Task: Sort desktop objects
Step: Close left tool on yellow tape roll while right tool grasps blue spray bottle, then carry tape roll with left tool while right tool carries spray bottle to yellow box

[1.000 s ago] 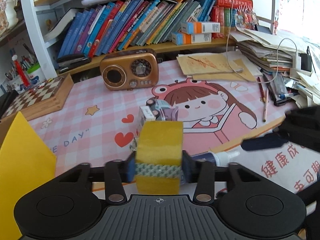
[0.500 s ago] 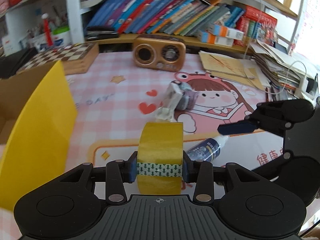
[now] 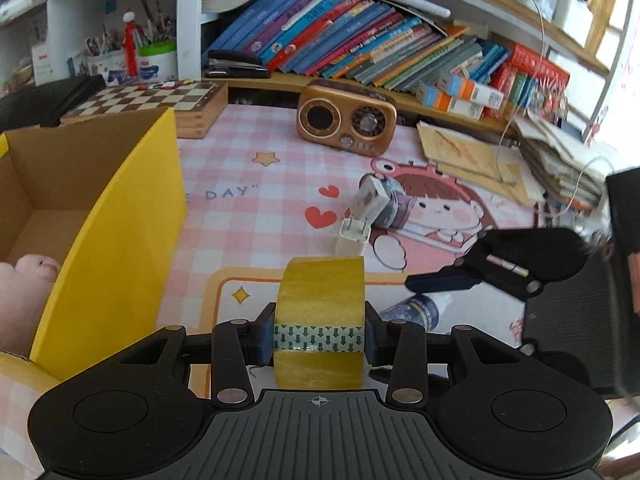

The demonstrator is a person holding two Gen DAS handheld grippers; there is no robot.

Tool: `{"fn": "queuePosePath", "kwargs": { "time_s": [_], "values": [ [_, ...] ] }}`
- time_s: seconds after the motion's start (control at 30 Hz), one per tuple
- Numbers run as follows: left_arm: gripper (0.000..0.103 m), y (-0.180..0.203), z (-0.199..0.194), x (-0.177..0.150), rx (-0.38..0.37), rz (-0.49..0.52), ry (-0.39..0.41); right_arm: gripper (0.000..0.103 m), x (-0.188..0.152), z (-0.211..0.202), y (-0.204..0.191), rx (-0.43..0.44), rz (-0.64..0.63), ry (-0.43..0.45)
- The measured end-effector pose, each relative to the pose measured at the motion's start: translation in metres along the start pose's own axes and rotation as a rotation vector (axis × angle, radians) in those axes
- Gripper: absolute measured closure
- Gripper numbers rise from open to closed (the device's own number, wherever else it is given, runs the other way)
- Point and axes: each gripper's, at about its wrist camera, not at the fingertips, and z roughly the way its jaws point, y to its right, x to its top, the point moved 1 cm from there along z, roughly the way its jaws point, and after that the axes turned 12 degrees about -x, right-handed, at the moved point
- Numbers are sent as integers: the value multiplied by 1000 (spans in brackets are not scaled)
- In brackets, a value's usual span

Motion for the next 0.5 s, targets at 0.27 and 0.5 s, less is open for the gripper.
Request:
{"fn": "queuePosePath", "kwargs": {
  "time_s": [0.27, 0.5],
  "values": [
    [63, 4, 3, 0, -7, 7, -8, 47, -2, 7, -8, -10, -93, 33],
    [63, 4, -7, 9, -13, -1, 53, 72, -7, -5, -3, -70, -69, 44]
  ]
}}
